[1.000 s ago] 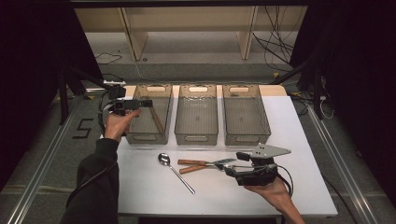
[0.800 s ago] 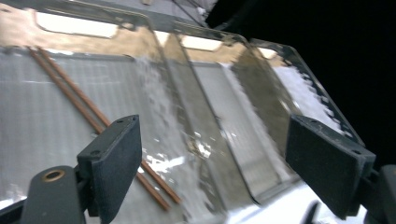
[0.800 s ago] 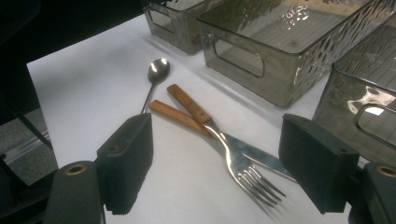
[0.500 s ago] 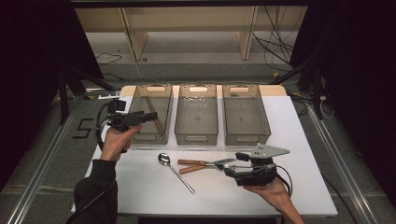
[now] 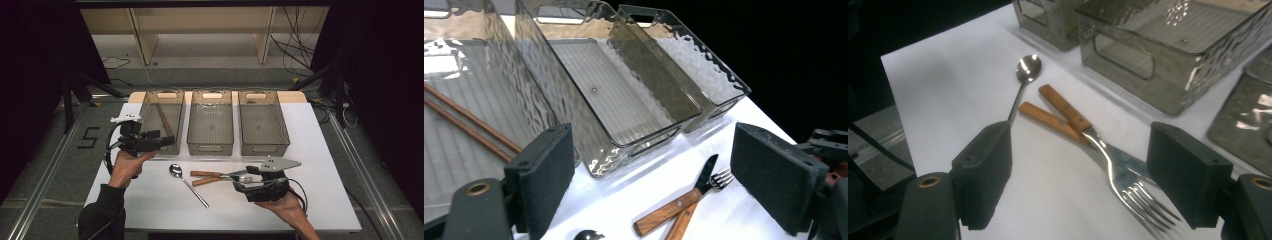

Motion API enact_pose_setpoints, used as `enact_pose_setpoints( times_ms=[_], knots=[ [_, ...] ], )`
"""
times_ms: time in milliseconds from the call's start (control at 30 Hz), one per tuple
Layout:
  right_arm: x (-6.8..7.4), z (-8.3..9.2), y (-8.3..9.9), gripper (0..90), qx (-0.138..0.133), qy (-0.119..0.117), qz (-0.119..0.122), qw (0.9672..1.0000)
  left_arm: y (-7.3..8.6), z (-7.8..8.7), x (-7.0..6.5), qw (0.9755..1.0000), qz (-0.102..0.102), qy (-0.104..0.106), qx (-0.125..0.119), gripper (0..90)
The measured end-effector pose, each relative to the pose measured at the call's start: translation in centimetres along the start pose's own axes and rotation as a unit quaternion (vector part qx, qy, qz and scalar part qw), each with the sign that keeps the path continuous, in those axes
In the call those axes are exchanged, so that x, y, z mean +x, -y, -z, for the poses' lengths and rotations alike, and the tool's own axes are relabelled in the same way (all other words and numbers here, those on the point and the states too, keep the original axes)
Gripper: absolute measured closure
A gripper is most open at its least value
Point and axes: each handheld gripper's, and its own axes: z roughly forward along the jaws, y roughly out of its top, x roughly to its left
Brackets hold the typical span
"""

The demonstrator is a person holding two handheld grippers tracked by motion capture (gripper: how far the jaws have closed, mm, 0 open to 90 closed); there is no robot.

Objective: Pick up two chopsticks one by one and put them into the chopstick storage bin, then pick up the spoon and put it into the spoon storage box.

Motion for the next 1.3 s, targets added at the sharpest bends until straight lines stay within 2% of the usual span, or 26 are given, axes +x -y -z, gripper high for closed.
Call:
enact_pose_setpoints(
  times_ms=[367, 500, 667, 867, 1133, 1300],
  knots=[
    [2.8, -3.9, -1.6, 28.1, 0.035, -0.010, 0.034, 0.9988, 1.4, 0.9, -0.3, 0.9998, -0.013, -0.004, -0.018, 16.5],
    [3.4, -5.3, -2.3, 28.3, 0.038, -0.017, 0.034, 0.9986, 1.9, 1.1, -0.1, 0.9997, -0.014, -0.004, -0.021, 16.5],
    [3.6, -6.7, -2.5, 28.3, 0.048, -0.022, 0.035, 0.9980, 2.7, 1.1, -0.2, 0.9994, -0.023, -0.011, -0.021, 16.1],
    [3.8, -7.5, -2.4, 28.3, 0.058, -0.024, 0.031, 0.9976, 3.8, 1.1, 0.0, 0.9989, -0.034, -0.024, -0.023, 16.0],
    [4.0, -8.1, -2.5, 28.3, 0.063, -0.025, 0.025, 0.9974, 4.5, 1.3, 0.6, 0.9988, -0.023, -0.036, -0.026, 16.0],
    [4.0, -9.1, -2.7, 30.0, 0.073, -0.023, 0.020, 0.9969, 4.6, 1.2, 0.7, 0.9984, -0.025, -0.041, -0.032, 16.0]
  ],
)
